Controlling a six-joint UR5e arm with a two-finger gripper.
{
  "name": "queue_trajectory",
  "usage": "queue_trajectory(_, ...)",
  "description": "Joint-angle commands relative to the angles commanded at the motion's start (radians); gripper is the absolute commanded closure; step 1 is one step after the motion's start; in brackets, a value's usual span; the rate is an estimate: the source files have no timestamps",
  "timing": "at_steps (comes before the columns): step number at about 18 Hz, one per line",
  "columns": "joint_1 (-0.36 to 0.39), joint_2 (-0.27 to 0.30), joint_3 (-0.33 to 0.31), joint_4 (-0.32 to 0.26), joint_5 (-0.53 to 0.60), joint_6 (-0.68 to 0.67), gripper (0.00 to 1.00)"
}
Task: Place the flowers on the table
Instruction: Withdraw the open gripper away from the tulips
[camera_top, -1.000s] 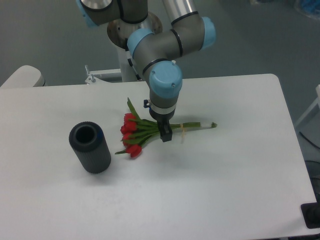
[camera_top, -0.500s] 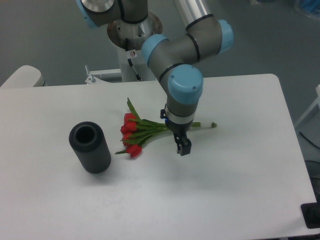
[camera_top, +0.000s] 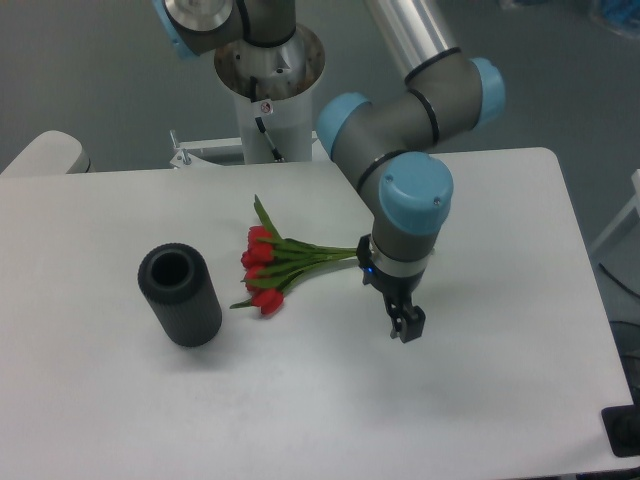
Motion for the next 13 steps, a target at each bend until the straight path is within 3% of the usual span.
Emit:
queue_trajectory(6, 0.000, -0.060, 0.089, -0.035, 0.003, -0.060, 0.00)
queue_trajectory(13, -0.002, -0.068, 0.098, -0.043, 0.000, -0.074, 0.00)
